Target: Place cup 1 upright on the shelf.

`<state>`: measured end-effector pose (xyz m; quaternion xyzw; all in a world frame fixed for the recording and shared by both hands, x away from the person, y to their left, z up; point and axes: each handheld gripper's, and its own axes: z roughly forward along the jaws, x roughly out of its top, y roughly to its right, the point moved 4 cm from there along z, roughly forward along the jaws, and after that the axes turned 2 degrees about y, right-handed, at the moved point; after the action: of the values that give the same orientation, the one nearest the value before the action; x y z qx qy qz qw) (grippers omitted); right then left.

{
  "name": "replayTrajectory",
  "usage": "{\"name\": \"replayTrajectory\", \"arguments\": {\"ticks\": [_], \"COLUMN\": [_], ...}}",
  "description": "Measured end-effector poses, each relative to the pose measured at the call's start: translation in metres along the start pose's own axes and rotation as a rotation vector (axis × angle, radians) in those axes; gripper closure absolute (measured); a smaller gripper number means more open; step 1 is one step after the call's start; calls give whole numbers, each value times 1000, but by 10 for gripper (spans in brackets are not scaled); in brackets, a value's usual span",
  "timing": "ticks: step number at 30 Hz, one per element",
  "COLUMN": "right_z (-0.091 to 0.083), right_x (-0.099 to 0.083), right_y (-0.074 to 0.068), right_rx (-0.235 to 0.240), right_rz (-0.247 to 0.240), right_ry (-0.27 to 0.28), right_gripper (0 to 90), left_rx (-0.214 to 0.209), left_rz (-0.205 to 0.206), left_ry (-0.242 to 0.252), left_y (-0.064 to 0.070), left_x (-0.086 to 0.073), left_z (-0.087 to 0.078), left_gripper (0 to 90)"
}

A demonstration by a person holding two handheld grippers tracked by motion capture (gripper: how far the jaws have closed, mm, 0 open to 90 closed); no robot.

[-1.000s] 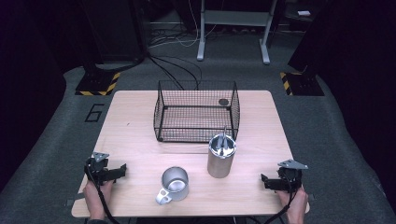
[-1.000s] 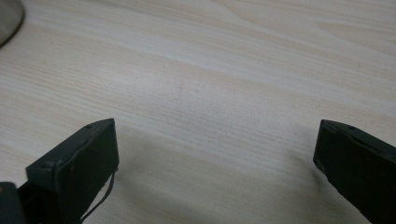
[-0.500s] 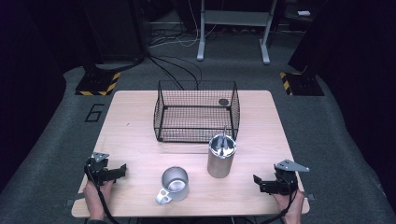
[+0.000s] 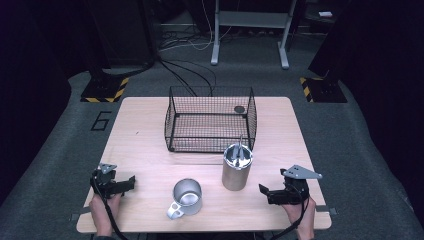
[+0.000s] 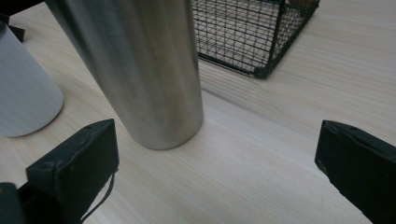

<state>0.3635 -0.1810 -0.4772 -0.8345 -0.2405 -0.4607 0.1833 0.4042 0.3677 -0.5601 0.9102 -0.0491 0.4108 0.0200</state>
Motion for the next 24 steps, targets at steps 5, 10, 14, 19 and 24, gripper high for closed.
{"name": "replayTrajectory", "arguments": {"ticks": [5, 10, 14, 19, 24], "right_z": [5, 11, 16, 21, 28], "right_x": [10, 19, 24, 30, 40], "right_y": [-10, -21, -25, -29, -38], "right_rx": [28, 43, 65, 79, 99], "right_rz": [-25, -49, -58, -70, -75], "right_ry": [20, 23, 32, 33, 51], "right_gripper": [0, 0, 0, 0, 0], "left_rx": [-5, -6, -6, -6, -6], "left_rz": [5, 5, 5, 5, 5], "left_ry": [-4, -4, -3, -3, -2], "left_y": [0, 0, 0, 0, 0], "left_x": [0, 0, 0, 0, 0], "left_z": [-1, -1, -1, -1, -1], "left_gripper": [5, 8, 8, 8, 8]}}
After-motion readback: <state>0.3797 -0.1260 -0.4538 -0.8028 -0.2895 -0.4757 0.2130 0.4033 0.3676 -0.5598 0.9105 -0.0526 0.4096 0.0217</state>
